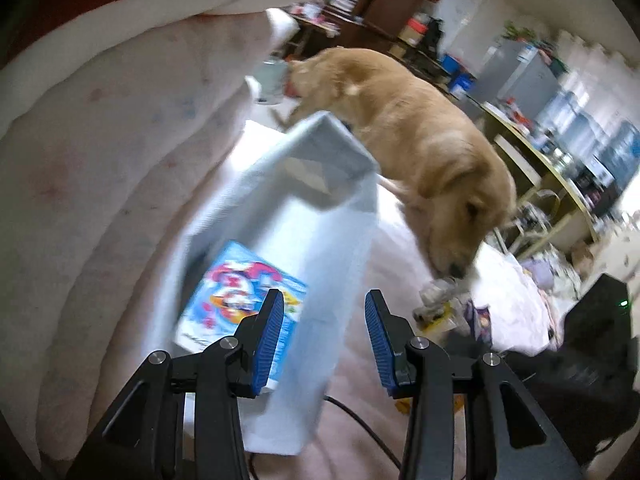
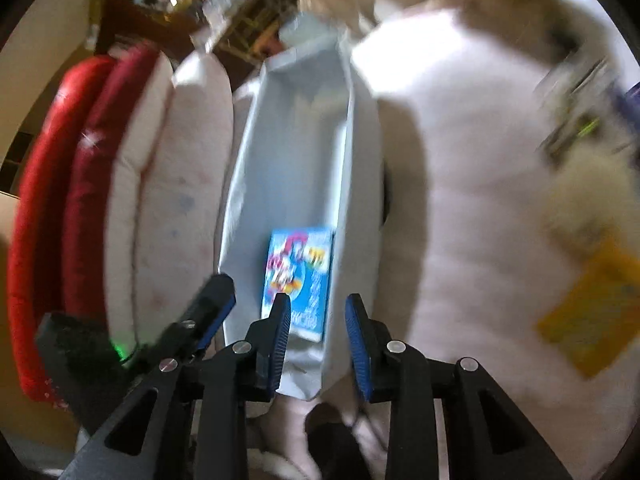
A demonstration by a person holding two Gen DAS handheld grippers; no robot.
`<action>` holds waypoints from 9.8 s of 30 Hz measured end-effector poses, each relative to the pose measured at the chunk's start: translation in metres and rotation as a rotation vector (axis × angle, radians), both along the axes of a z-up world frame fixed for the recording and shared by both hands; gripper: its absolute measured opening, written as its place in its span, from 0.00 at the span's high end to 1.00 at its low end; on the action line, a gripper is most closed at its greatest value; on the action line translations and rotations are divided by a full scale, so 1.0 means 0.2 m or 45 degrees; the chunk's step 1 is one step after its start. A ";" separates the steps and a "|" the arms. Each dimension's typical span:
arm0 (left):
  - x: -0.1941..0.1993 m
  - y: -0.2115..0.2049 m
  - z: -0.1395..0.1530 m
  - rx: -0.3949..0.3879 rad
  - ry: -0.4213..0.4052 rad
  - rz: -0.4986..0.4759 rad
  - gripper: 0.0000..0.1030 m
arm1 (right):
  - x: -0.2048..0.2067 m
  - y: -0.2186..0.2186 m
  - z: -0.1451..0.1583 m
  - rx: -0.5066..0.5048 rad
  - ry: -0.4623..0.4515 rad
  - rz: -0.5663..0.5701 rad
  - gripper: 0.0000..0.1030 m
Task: Organize objects
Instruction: 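Withdraw both grippers from the box back toward the items on the bed, then close the right gripper around the clear plastic jar, then grasp the yellow biscuit packet with the left gripper while the right gripper holds the jar, then carry the biscuit packet in the left gripper while the right gripper carries the jar toward the box, then open the left gripper over the box while the right gripper releases the jar into it, then move the right gripper to the clear bag of white food and grasp it, then carry the bag with the right gripper and lower it into the white box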
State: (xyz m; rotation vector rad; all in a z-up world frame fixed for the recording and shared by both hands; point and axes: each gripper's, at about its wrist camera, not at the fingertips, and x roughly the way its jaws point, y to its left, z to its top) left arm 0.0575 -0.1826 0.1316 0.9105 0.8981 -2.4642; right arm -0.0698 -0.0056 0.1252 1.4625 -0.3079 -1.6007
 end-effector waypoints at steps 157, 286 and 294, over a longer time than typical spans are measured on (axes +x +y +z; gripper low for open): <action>-0.45 -0.27 -0.22 -0.006 -0.255 -0.256 0.34 | -0.18 -0.11 0.06 -0.213 -0.055 -0.238 0.59; -0.27 0.44 -0.10 -0.147 0.152 -0.748 0.62 | -0.16 0.36 -0.30 -0.413 -0.441 -0.264 0.26; -0.25 0.31 0.07 -0.228 0.120 -0.605 0.63 | -0.13 0.20 -0.16 -0.423 -0.449 -0.230 0.23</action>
